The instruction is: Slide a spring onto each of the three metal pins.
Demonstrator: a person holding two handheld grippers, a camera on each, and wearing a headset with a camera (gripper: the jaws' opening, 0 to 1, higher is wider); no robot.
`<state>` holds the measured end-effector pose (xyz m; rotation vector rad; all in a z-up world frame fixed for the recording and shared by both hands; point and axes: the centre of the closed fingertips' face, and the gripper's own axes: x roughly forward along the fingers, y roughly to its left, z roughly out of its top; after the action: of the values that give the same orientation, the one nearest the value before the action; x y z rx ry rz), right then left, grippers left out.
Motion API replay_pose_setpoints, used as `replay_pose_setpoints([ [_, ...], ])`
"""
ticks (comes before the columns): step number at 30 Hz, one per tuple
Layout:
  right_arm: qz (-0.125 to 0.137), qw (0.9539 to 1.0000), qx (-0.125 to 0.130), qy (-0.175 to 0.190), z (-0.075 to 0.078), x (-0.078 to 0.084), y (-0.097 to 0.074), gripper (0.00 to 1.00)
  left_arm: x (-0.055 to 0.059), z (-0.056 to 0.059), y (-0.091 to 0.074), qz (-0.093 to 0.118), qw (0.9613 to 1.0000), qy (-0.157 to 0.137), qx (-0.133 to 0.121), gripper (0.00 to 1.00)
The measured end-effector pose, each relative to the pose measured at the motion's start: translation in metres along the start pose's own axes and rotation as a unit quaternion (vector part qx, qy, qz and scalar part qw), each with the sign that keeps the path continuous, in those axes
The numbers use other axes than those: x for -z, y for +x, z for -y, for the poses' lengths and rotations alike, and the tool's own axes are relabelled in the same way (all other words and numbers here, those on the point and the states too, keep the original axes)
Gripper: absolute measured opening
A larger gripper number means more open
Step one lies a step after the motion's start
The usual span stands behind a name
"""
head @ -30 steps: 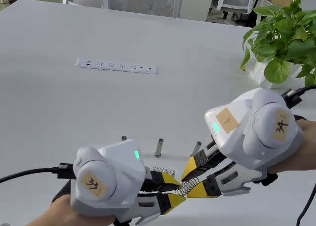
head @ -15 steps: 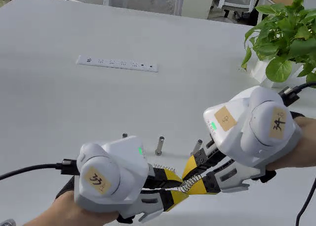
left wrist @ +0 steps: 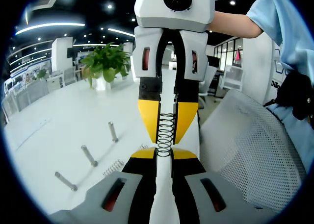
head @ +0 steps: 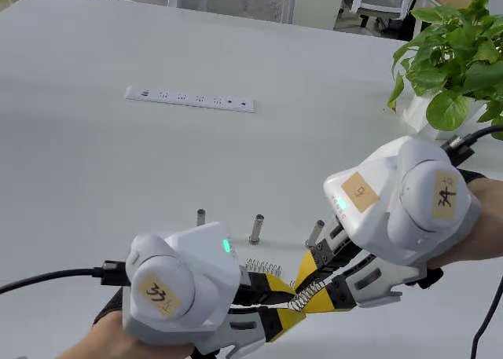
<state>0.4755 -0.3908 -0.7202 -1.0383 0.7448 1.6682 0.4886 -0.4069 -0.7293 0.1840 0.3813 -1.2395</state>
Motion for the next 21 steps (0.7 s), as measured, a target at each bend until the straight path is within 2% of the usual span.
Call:
replay_pose_setpoints([
  [13, 0.004, 1.0000, -0.002, -0.009, 0.006, -0.006, 0.007, 0.07, 0.010, -0.006, -0.009, 0.004, 0.9994, -0.027, -0.023, 0.09],
  [17, -0.001, 1.0000, 0.002, -0.008, 0.011, -0.003, 0.008, 0.07, 0.016, -0.014, -0.013, 0.000, 0.9982, -0.036, -0.048, 0.29],
  [21, -0.002, 0.9999, 0.007, -0.010, 0.014, -0.003, 0.009, 0.07, 0.023, -0.022, -0.020, -0.005, 0.9961, -0.054, -0.070, 0.40],
])
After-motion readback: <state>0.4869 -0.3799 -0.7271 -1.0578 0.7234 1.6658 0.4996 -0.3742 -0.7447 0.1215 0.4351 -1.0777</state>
